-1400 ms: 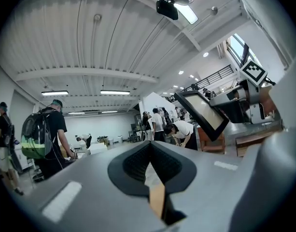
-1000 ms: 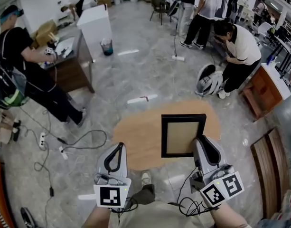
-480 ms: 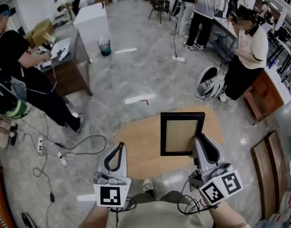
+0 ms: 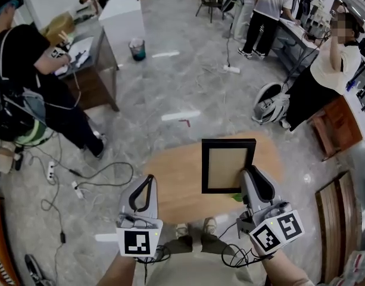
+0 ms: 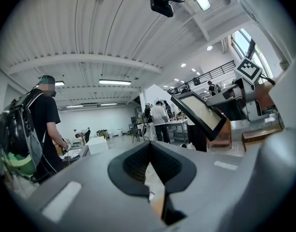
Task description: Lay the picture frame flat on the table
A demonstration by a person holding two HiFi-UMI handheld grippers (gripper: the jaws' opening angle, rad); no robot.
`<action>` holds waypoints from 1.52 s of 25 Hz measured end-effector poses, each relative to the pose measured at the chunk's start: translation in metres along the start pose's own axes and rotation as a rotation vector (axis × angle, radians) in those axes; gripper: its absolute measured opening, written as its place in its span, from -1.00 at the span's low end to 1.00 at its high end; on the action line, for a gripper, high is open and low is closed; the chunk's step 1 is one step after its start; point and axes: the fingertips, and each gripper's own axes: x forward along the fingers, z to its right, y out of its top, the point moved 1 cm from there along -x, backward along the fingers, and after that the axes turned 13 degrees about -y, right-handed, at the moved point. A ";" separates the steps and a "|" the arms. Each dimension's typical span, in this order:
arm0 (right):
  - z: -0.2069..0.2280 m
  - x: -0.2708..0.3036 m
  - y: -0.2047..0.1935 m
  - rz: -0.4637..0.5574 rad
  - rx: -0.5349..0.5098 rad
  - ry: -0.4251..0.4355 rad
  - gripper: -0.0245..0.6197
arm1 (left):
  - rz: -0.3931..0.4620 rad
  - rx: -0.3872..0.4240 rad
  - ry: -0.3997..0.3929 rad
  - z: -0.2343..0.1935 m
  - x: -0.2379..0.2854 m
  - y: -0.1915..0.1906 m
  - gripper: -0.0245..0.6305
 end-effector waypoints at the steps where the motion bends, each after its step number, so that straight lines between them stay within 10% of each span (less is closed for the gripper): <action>1: 0.004 0.005 -0.003 -0.015 0.003 0.005 -0.68 | -0.011 -0.004 0.007 0.000 0.004 -0.003 -0.86; 17: 0.044 0.119 -0.114 -0.264 -0.023 0.025 -0.67 | -0.093 -0.118 0.068 -0.025 0.077 -0.083 -0.86; 38: 0.093 0.197 -0.358 -0.649 -0.031 -0.056 -0.67 | -0.362 -0.229 0.023 -0.024 0.128 -0.287 -0.86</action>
